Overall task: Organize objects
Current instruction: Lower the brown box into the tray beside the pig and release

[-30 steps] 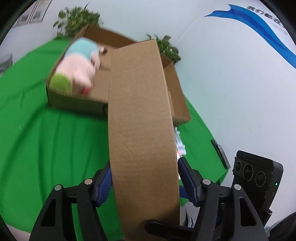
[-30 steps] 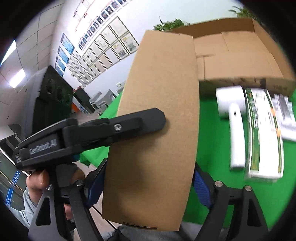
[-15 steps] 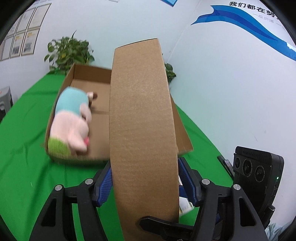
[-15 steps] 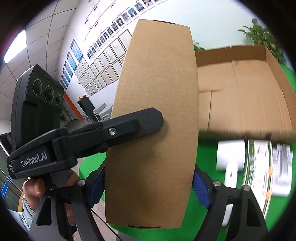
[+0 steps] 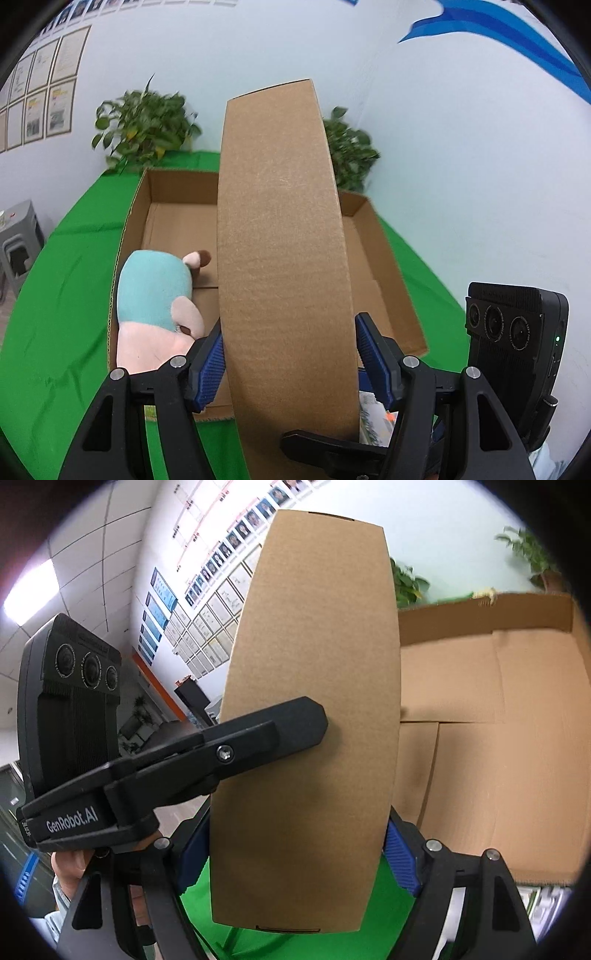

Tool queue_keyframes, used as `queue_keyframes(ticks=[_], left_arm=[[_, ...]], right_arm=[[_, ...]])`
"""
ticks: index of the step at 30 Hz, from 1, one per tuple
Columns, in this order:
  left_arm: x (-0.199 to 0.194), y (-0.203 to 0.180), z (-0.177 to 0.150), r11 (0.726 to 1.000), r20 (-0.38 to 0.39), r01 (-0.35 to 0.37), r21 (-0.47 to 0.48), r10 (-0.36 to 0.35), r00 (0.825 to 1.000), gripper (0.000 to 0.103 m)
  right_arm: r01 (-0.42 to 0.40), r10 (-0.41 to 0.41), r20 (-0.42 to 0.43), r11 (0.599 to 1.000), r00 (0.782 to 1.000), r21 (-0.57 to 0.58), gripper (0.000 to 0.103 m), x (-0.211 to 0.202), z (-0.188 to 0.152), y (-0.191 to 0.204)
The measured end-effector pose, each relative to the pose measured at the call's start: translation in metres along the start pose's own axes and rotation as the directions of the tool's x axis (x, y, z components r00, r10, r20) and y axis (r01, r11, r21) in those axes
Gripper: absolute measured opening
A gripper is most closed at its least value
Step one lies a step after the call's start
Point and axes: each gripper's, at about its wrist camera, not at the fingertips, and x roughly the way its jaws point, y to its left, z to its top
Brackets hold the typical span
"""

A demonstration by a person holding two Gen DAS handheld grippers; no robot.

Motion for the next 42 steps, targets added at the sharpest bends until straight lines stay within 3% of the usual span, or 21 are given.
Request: queue_keyframes(ticks=[8,13,20,21,28,30,32,33,37,42], left_arm=[[0.066,0.013,0.012,0.995,-0.092,-0.095,-0.006,0.094,0.991,0.061],[0.111,0.022,0.016,0.986,-0.158,-0.164,0.002,0.163,0.974,0.061],[0.167,0.05,0.006,0.976,-0.241,-0.219,-0.005,0.211,0.947,0.062],[0.172,0.048,0.004,0.975,-0.247,-0.224,0.01,0.219,0.944,0.062],[0.197,0.042,-0.002,0.954,-0.26,-0.292,0.065,0.298,0.918,0.061],[0.201,0.037,-0.003,0.948,-0.262,-0.31,0.07,0.318,0.911,0.061],[0.204,0.034,-0.004,0.943,-0.259,-0.323,0.076,0.332,0.907,0.061],[0.206,0.034,-0.005,0.942,-0.258,-0.327,0.079,0.336,0.906,0.061],[0.196,0.039,-0.001,0.96,-0.296,-0.279,0.012,0.27,0.916,0.059],[0.177,0.047,-0.001,0.975,-0.293,-0.22,-0.024,0.204,0.934,0.059]], right_arm=[[0.032,-0.029,-0.063,0.999,0.998,0.038,0.083,0.038,0.006,-0.033],[0.037,-0.029,-0.081,0.995,0.996,0.094,0.084,0.057,0.008,-0.052],[-0.011,0.033,-0.135,0.987,0.99,0.159,0.084,0.093,0.009,-0.08],[-0.121,0.138,-0.23,0.989,0.963,0.087,0.084,0.096,0.007,-0.082],[-0.049,0.063,-0.252,0.997,0.966,0.062,0.085,0.08,0.005,-0.087],[-0.044,0.06,-0.26,0.997,0.964,0.064,0.08,0.078,0.002,-0.088],[-0.098,0.115,-0.271,0.992,0.956,0.074,0.062,0.08,0.0,-0.086],[-0.118,0.135,-0.27,0.99,0.953,0.079,0.061,0.081,-0.001,-0.086],[-0.145,0.162,-0.261,0.986,0.952,0.085,0.048,0.084,-0.004,-0.081],[-0.145,0.164,-0.262,0.985,0.951,0.088,0.048,0.081,-0.007,-0.08]])
